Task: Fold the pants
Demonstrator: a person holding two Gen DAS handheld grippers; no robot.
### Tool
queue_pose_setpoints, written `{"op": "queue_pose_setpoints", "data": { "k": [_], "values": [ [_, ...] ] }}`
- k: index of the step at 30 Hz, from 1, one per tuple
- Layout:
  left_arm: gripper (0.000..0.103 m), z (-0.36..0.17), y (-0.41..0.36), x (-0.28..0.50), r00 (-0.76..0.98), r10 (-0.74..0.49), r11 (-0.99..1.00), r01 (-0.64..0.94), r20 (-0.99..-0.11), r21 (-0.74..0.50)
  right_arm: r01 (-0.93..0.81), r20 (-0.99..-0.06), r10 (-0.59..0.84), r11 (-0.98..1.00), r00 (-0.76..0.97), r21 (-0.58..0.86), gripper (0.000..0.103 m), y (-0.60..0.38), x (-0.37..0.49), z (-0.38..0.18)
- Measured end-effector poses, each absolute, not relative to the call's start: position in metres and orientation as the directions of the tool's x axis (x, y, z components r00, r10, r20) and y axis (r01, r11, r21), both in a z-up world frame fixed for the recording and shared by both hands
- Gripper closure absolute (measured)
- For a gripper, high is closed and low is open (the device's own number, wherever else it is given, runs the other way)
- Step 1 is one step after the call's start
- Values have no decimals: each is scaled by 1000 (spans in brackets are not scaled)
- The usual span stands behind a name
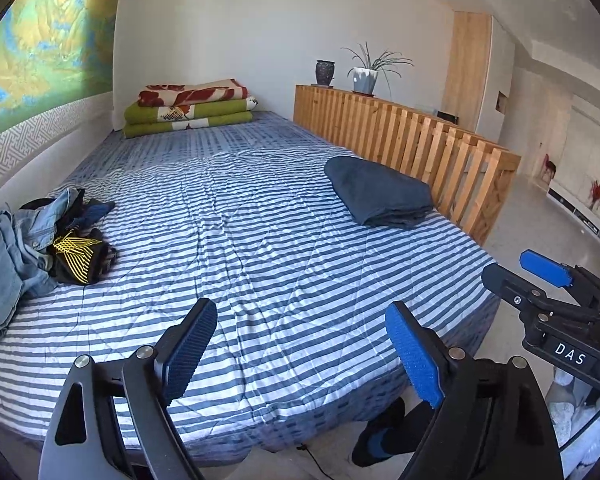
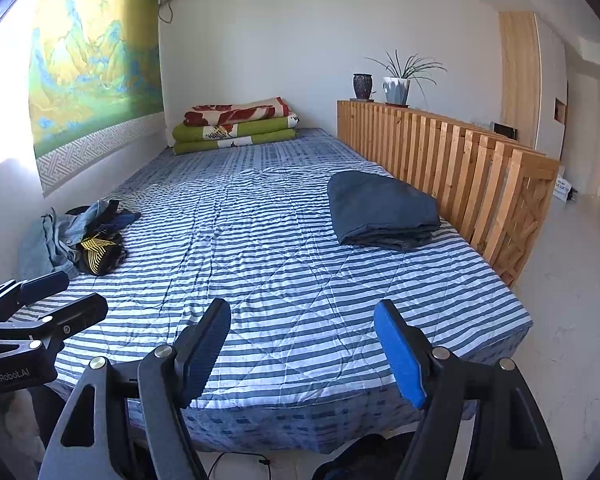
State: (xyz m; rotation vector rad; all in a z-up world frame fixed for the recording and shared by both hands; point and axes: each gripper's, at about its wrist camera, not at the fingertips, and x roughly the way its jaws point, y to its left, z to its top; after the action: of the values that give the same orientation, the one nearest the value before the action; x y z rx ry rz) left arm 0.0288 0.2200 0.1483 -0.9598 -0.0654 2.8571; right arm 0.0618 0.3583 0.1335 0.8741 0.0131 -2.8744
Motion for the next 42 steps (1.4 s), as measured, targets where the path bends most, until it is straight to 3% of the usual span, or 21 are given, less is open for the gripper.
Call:
{"op": "queue_pose_setpoints", "data": {
  "k": [42],
  "values": [
    [12, 132, 233, 15, -770, 137, -990, -130, -624, -56, 119, -604, -145, -989, -783, 84, 31, 360, 49, 109]
  ]
}}
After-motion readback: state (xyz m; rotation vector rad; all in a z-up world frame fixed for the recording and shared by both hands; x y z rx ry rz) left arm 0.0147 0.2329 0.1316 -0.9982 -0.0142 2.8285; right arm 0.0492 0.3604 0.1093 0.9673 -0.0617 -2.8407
